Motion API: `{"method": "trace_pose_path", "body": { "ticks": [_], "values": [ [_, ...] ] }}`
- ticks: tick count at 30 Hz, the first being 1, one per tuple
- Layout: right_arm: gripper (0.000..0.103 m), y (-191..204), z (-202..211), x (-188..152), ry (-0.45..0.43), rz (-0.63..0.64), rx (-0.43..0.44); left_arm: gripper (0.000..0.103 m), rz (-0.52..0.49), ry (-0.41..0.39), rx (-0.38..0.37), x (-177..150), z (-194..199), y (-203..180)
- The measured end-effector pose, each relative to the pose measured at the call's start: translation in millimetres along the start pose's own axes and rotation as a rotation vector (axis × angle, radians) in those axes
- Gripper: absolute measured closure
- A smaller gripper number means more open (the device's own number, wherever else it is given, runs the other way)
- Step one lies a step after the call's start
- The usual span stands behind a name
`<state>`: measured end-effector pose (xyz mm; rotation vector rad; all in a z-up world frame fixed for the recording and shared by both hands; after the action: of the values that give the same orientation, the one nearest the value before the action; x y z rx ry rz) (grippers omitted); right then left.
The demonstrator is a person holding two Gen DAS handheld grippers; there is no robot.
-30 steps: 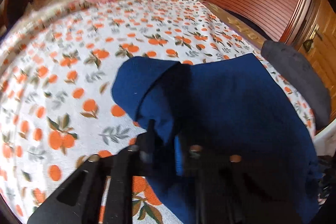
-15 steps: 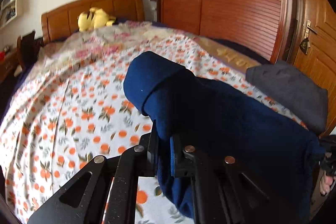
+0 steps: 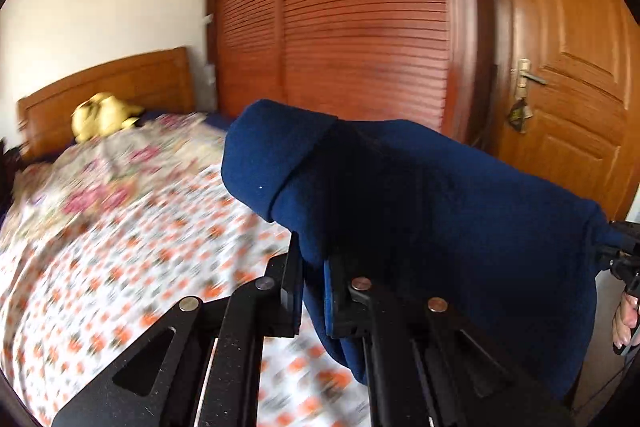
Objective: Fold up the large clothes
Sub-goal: 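Lift the blazer bundle with both tools, carry it beside the wardrobe, release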
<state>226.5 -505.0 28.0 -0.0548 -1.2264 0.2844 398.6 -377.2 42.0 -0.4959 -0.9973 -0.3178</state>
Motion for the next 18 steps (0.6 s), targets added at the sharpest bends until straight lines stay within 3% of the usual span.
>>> {"method": "trace_pose_path", "body": {
  "ticks": [4,9,14,15,17,18],
  "values": [
    [0.082,-53.9,29.8,-12.8,0.027,-0.039,-0.113,0.095,-0.022,0.008,-0.100,8.2,-31.1,-60.9],
    [0.081,-97.9,44.8,-44.8,0.114,-0.088,-0.186,0.095,-0.066,0.091,-0.130,-12.8,-77.5,-106.5],
    [0.065,-117.1,31.3,-89.6,0.244,-0.104,-0.278,0.094,-0.080,0.166,-0.136,-41.0,-102.1,-120.0],
    [0.062,-126.0,27.6,-93.9,0.272,-0.090,-0.341,0.094,-0.093,0.156,-0.129,-44.9,-100.0,-118.9],
    [0.050,-130.1,31.3,-92.5,0.267,-0.091,-0.383,0.086,-0.127,0.121,-0.126,-47.6,-90.4,-118.6],
    [0.046,-133.3,37.5,-89.8,0.254,-0.096,-0.413,0.070,-0.147,0.110,-0.129,-47.8,-84.6,-119.7]
  ]
}}
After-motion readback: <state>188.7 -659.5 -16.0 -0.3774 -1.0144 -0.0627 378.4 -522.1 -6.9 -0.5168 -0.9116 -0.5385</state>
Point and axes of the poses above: each gripper's, at about its wrist camera, not at the fingertips, and z roughly against the way its jaws point, y to its left, x to its top, the point moved 9 cm from there along -z, roughly the way its jaws point, and after that the axes turned 15 degrees about z, right-handed, at the moved point
